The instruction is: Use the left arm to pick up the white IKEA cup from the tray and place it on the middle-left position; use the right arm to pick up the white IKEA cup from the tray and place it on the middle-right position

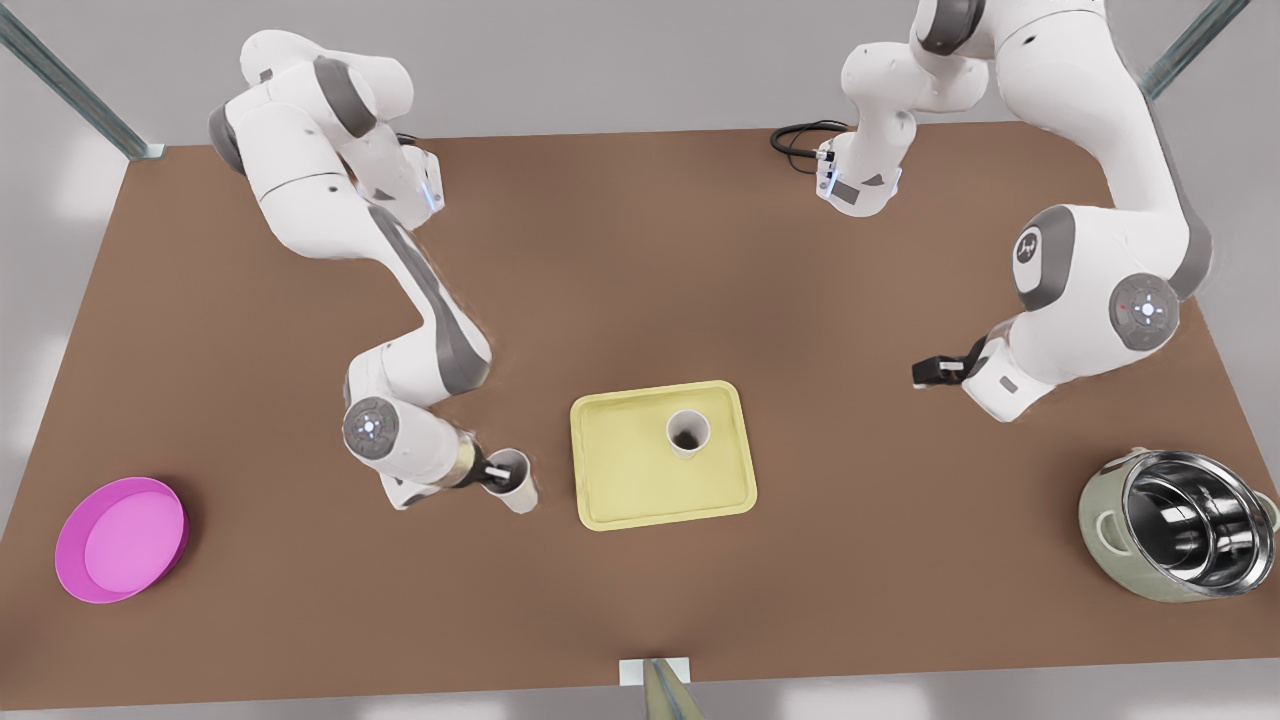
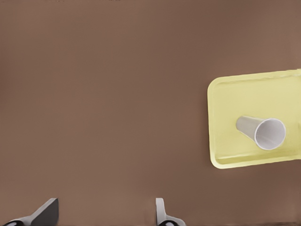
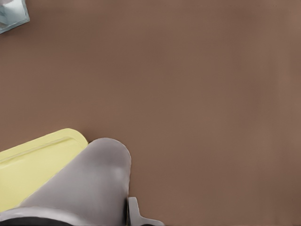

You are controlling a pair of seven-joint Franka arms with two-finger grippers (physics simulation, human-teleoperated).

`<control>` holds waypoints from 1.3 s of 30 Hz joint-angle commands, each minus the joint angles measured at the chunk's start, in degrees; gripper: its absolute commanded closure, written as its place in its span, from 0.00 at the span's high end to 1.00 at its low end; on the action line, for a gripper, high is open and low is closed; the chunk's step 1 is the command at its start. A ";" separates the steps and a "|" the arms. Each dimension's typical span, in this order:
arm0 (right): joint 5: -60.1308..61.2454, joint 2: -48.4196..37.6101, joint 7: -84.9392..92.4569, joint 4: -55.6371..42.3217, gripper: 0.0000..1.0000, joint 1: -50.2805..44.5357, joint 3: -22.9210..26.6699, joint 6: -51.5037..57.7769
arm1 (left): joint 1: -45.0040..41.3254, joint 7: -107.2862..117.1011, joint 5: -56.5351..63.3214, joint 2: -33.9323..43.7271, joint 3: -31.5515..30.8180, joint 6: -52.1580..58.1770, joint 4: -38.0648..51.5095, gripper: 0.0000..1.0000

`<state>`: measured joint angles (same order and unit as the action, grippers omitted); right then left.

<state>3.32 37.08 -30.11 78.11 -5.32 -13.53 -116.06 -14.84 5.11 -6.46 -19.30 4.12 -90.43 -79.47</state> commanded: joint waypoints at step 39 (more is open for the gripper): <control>-7.62 -23.55 34.06 -4.19 1.00 5.94 10.63 40.56 | -22.25 25.39 -2.60 -24.38 0.45 -38.59 -3.76 0.07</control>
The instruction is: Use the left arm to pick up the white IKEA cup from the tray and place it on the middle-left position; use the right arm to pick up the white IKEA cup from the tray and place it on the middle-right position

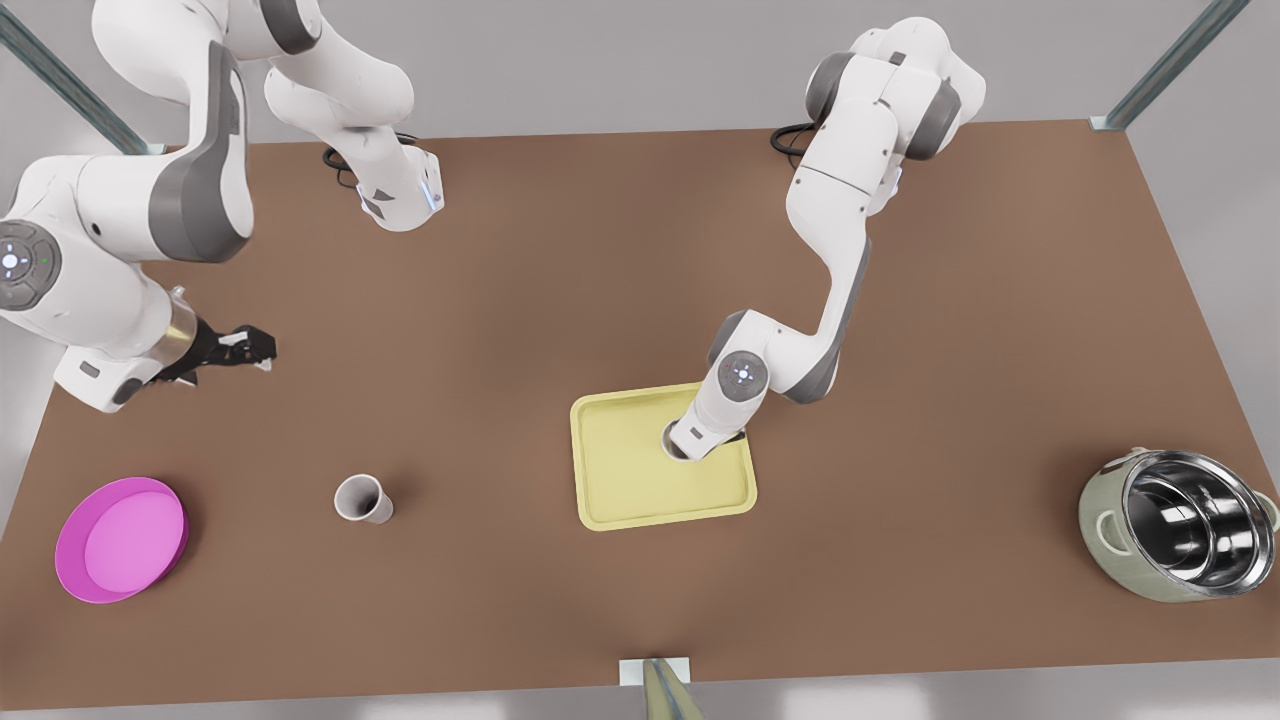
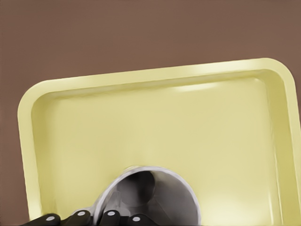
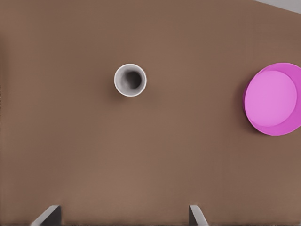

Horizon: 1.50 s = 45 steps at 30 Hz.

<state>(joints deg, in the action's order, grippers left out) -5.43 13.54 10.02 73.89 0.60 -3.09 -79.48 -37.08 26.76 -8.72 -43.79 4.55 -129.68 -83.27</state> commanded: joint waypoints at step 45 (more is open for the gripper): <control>0.33 2.98 -8.87 -2.79 1.00 0.20 0.19 3.19 | 20.47 -26.32 1.25 27.09 8.98 33.53 1.01 1.00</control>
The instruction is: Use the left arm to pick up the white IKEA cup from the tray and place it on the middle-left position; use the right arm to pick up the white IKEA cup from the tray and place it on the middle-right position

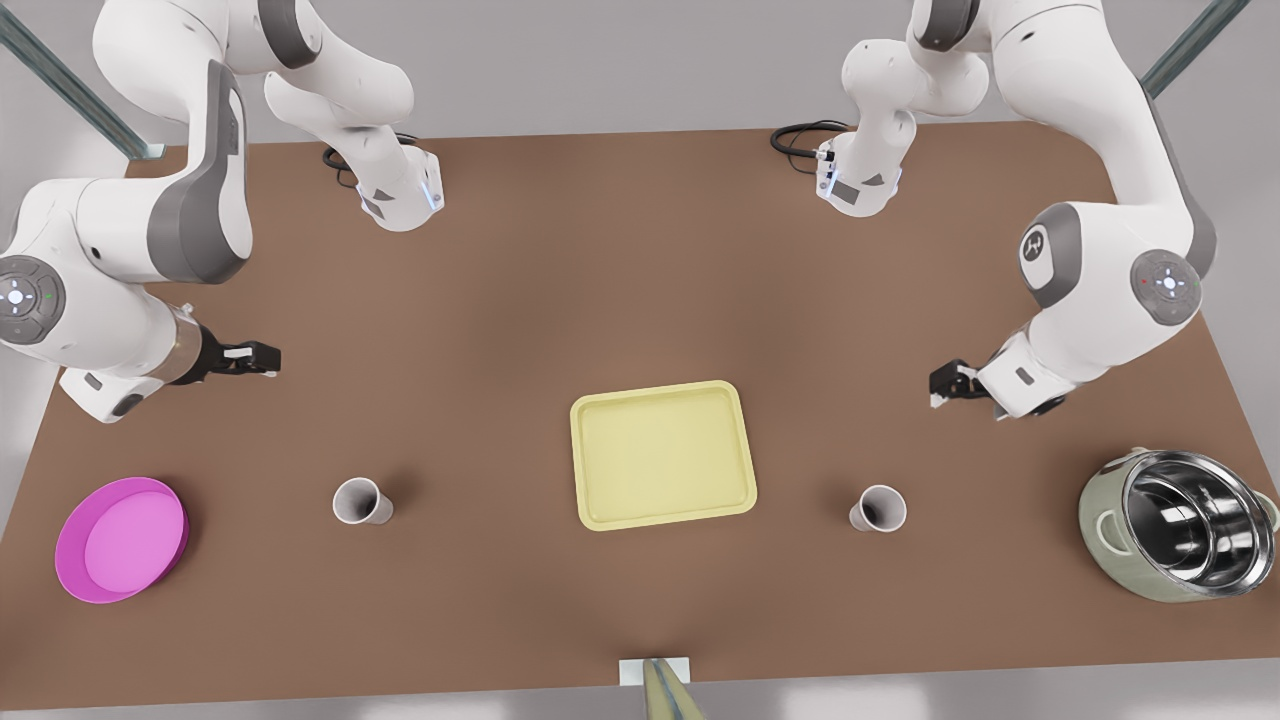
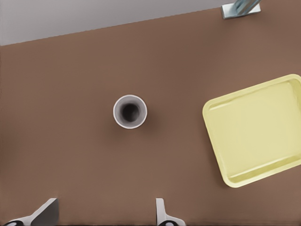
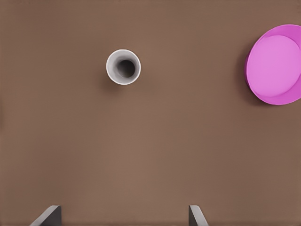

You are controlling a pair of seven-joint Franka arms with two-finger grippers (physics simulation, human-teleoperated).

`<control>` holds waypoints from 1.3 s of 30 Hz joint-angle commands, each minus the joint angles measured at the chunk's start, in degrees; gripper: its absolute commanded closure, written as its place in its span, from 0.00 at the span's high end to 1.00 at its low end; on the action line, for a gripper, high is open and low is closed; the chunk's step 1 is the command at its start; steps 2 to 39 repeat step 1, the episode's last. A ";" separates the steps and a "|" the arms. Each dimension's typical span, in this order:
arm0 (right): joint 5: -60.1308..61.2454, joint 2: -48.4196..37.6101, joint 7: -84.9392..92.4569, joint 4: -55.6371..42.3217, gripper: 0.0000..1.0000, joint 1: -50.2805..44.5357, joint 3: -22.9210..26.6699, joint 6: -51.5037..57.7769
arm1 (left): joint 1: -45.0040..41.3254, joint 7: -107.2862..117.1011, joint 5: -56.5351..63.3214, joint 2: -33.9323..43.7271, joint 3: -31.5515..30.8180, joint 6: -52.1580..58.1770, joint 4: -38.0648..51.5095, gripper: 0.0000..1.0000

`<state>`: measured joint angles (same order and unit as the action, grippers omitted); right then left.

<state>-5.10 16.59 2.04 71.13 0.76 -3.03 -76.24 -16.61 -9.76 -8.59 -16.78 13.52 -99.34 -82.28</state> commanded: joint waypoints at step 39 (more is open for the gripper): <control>0.08 -0.07 -0.98 -0.03 1.00 -0.05 -0.13 0.04 | -0.09 10.37 1.03 0.26 0.02 3.27 0.10 1.00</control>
